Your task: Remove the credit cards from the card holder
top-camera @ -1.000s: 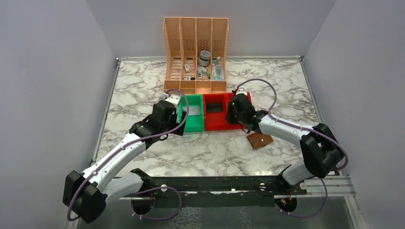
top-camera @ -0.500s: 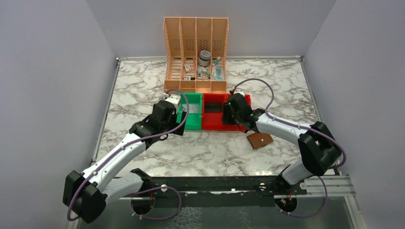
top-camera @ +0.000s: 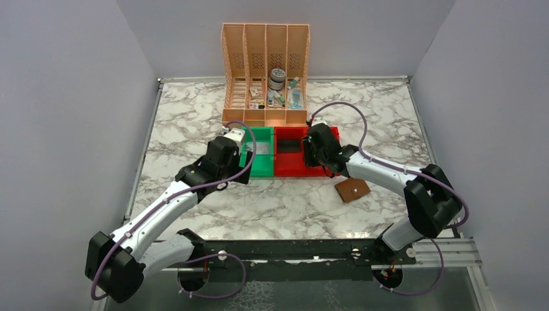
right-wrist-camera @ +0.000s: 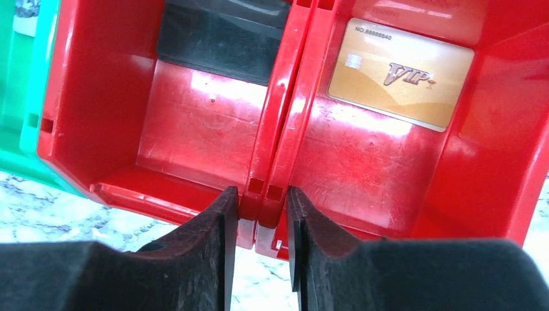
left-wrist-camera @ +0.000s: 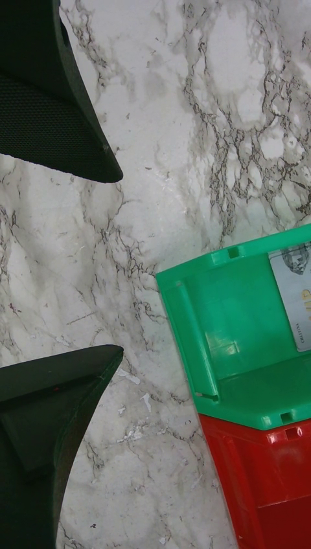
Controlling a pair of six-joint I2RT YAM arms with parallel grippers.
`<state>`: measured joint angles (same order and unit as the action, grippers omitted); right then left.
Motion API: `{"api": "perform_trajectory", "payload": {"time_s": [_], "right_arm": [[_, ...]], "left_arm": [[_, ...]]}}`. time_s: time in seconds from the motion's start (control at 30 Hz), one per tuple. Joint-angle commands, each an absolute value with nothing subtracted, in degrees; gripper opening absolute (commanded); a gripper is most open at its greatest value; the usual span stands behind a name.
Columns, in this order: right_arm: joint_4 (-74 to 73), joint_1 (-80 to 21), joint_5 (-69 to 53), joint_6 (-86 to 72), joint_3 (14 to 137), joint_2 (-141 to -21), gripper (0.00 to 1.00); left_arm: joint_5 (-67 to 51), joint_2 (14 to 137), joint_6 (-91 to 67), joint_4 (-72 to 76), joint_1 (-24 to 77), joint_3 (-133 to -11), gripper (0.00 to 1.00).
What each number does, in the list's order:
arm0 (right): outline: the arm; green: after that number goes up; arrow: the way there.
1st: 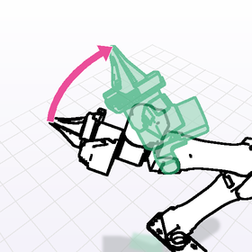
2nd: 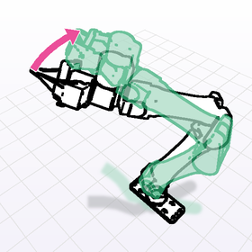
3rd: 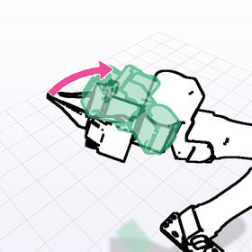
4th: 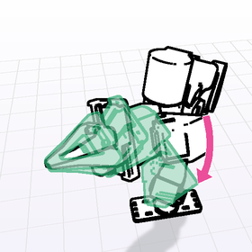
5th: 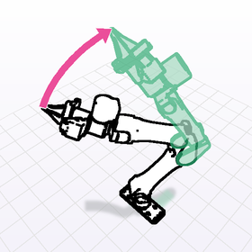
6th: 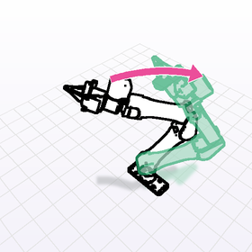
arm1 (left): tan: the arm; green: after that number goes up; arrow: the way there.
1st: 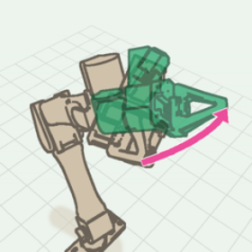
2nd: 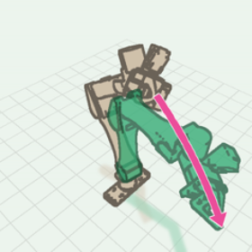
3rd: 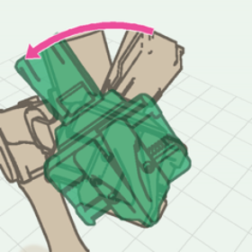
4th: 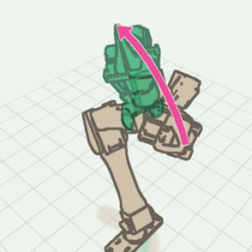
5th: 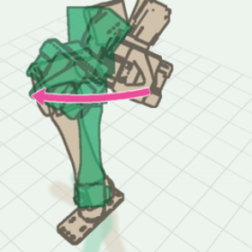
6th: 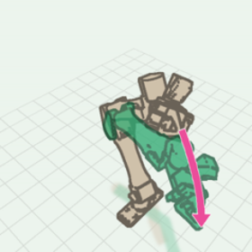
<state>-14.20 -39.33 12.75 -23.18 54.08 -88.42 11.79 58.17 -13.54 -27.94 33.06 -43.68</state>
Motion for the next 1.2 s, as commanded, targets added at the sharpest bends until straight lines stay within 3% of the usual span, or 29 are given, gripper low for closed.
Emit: {"api": "perform_trajectory", "payload": {"time_s": [0.0, 1.17], "right_arm": [[-13.40, -39.68, 13.11, -16.56, 56.08, -89.12, 0.29], [-20.55, -39.62, 23.74, -28.97, 58.12, -90.33, 0.30]], "left_arm": [[12.13, 58.08, -13.54, -27.21, 32.78, -44.03, 0.99], [11.60, 58.68, -13.54, -27.26, 32.71, -44.03, 0.99]]}}
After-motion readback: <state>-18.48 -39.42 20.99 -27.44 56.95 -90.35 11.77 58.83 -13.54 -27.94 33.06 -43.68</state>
